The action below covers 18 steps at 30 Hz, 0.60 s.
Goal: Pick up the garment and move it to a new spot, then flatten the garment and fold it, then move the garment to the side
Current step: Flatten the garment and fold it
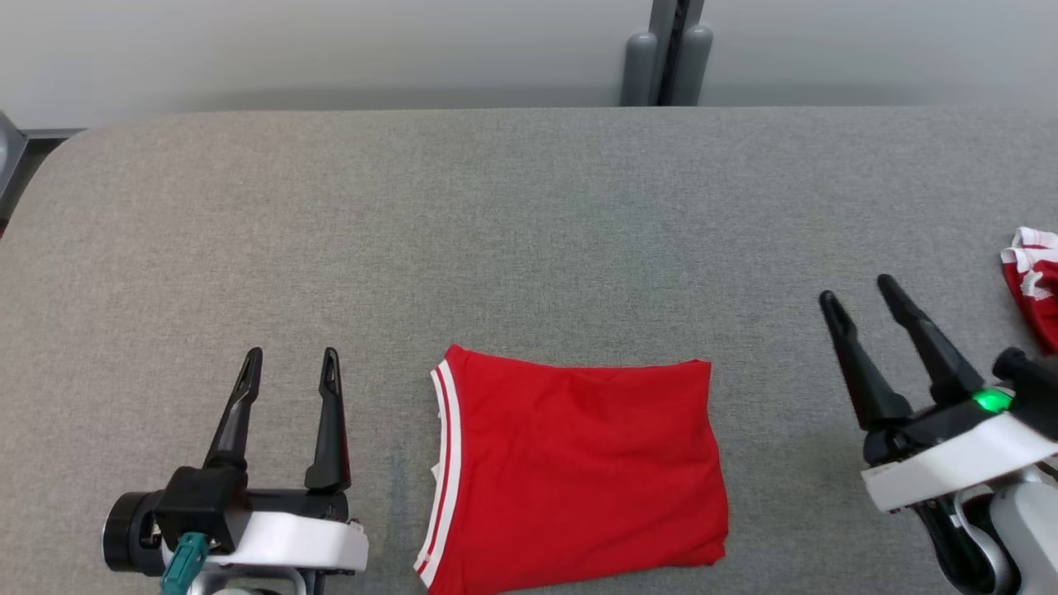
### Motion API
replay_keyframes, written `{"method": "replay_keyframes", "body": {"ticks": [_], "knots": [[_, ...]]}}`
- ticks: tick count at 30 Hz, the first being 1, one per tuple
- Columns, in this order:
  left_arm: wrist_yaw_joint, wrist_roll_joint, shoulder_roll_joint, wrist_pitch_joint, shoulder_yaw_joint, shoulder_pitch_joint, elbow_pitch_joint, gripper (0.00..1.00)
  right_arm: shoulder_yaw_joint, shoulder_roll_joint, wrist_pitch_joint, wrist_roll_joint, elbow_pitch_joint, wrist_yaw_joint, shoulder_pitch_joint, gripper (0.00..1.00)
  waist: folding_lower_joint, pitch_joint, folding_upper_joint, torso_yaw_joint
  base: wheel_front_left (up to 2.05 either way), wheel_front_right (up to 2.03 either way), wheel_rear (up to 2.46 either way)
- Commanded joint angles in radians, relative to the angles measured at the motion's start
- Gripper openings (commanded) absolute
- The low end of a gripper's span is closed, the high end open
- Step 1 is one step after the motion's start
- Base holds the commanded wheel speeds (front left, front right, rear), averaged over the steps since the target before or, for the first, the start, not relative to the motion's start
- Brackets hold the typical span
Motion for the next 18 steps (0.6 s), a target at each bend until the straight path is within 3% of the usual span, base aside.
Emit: {"method": "replay_keyframes", "body": {"ticks": [1, 8, 18], "knots": [[0.006, 0.001, 0.011, 0.006, 0.006, 0.015, -0.006, 1.0, -0.071, 0.018, -0.003, -0.049, -0.012, 0.001, 0.041, 1.0, 0.0, -0.015, 0.0, -0.015, 0.0, 0.0, 0.0], [0.013, -0.011, 0.038, 0.025, 0.02, 0.056, -0.029, 1.0, -0.286, 0.081, -0.003, -0.208, -0.043, 0.001, 0.15, 1.0, 0.0, -0.064, 0.0, -0.051, 0.0, 0.0, 0.0], [0.025, -0.02, 0.067, 0.034, 0.035, 0.151, -0.061, 1.0, -0.378, 0.13, 0.063, -0.287, -0.109, 0.001, 0.297, 1.0, 0.0, -0.13, 0.0, -0.076, 0.0, 0.0, 0.0]]}}
